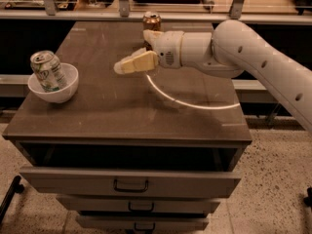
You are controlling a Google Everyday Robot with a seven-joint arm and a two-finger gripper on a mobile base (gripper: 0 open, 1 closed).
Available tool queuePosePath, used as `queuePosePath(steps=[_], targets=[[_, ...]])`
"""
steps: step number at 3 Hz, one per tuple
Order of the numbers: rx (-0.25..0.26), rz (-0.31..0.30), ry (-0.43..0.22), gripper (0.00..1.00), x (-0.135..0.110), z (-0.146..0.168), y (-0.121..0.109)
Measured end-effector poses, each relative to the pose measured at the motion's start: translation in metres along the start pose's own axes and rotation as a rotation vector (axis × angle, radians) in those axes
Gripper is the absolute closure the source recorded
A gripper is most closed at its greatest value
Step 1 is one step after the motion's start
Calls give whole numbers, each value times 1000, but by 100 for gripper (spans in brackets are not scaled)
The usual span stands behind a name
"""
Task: Place 7up can into white bowl
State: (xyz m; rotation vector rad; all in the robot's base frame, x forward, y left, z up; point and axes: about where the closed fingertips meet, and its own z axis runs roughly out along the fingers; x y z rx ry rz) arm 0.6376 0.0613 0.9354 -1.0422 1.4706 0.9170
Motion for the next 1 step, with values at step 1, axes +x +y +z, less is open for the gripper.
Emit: queuePosePath(steps=[1], targets=[[0, 0, 0, 0, 0, 0, 0]])
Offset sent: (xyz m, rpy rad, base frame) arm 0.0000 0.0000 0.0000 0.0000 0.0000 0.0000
